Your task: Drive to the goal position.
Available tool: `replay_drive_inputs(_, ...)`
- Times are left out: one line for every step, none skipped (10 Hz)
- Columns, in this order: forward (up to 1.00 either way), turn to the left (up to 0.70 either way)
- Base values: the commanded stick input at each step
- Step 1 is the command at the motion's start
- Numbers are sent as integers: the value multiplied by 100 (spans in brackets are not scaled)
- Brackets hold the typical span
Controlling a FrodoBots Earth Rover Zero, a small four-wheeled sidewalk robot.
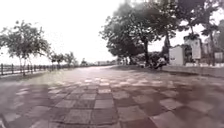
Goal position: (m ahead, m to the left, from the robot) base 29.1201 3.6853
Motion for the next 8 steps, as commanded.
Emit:
replay_drive_inputs(100, 1)
replay_drive_inputs(100, 6)
replay_drive_inputs(100, 22)
replay_drive_inputs(100, 15)
replay_drive_inputs(100, 0)
replay_drive_inputs(100, 0)
replay_drive_inputs(100, 0)
replay_drive_inputs(100, 0)
